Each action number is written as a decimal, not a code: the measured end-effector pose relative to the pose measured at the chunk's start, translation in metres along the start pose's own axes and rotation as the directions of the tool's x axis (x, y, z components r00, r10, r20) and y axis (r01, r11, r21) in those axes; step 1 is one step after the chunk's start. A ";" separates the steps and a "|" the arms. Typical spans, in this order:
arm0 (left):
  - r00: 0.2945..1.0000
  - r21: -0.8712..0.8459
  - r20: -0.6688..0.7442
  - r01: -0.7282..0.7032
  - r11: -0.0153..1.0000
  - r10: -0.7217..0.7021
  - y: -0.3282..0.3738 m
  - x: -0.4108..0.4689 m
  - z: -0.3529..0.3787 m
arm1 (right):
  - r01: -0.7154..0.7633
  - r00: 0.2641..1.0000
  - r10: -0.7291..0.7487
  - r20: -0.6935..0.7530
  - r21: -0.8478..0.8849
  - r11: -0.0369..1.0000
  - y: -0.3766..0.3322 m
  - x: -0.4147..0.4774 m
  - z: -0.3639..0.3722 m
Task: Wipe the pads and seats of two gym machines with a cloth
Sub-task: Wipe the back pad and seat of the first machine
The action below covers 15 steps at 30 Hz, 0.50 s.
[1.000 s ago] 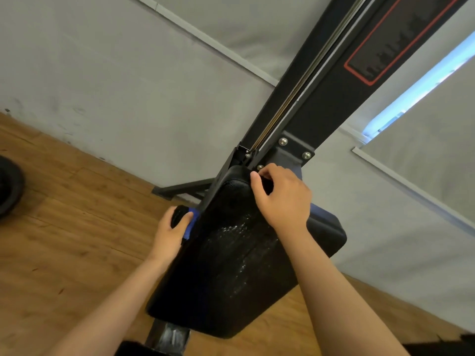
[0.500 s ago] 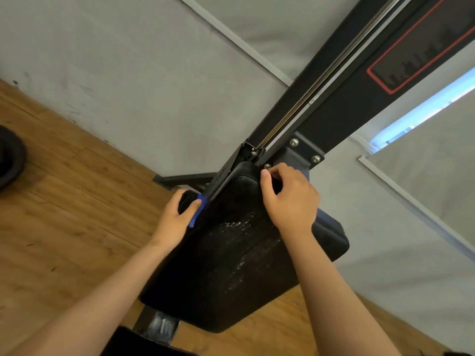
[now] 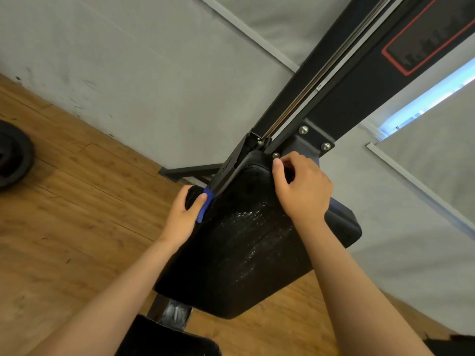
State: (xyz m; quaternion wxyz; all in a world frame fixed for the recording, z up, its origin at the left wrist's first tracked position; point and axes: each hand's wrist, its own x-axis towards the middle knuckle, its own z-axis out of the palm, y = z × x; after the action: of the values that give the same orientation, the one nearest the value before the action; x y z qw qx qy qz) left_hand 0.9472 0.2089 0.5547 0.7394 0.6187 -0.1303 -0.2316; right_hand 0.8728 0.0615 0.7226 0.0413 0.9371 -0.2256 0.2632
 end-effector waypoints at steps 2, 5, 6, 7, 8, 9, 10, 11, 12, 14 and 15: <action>1.000 0.043 -0.005 0.028 0.999 -0.028 -0.015 -0.002 -0.005 | 0.004 1.000 -0.004 -0.009 0.001 1.000 0.000 0.001 0.000; 0.991 0.056 -0.017 0.131 0.990 -0.130 -0.043 -0.010 -0.017 | 0.010 1.000 -0.010 -0.014 -0.001 1.000 -0.002 0.002 0.001; 0.986 0.044 -0.025 0.164 0.985 -0.163 -0.050 -0.013 -0.019 | 0.011 1.000 -0.011 -0.015 -0.006 1.000 -0.002 0.002 0.001; 0.982 0.039 -0.031 0.188 0.981 -0.187 -0.055 -0.016 -0.022 | 0.010 1.000 -0.010 -0.017 -0.011 1.000 -0.002 0.002 0.001; 0.980 0.040 -0.034 0.198 0.979 -0.196 -0.056 -0.016 -0.023 | 0.010 1.000 -0.010 -0.019 -0.014 1.000 -0.002 0.002 0.001; 0.981 0.041 -0.030 0.195 0.980 -0.193 -0.055 -0.016 -0.023 | 0.010 1.000 -0.010 -0.022 -0.016 1.000 -0.001 0.001 0.001; 0.984 0.037 -0.020 0.180 0.983 -0.180 -0.051 -0.014 -0.022 | 0.010 1.000 -0.011 -0.024 -0.015 1.000 -0.001 0.001 0.001; 0.987 0.028 -0.010 0.162 0.986 -0.162 -0.045 -0.012 -0.019 | 0.010 1.000 -0.011 -0.027 -0.016 1.000 -0.001 0.000 0.002; 0.991 0.014 -0.003 0.136 0.991 -0.136 -0.038 -0.010 -0.017 | 0.009 1.000 -0.009 -0.029 -0.016 1.000 0.000 0.000 0.002; 0.998 0.009 -0.001 0.068 0.998 -0.068 -0.024 -0.005 -0.011 | 0.002 0.999 -0.002 -0.032 -0.013 1.000 0.000 0.000 0.002; 0.999 0.016 0.003 0.036 0.999 -0.036 -0.019 -0.003 -0.009 | -0.002 0.999 0.001 -0.032 -0.010 1.000 -0.001 0.000 0.003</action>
State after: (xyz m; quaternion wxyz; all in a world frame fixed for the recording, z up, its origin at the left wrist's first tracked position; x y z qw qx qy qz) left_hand 0.9458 0.2153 0.5350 0.7298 0.6265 -0.1224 -0.2448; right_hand 0.8745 0.0616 0.7202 0.0495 0.9324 -0.2270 0.2770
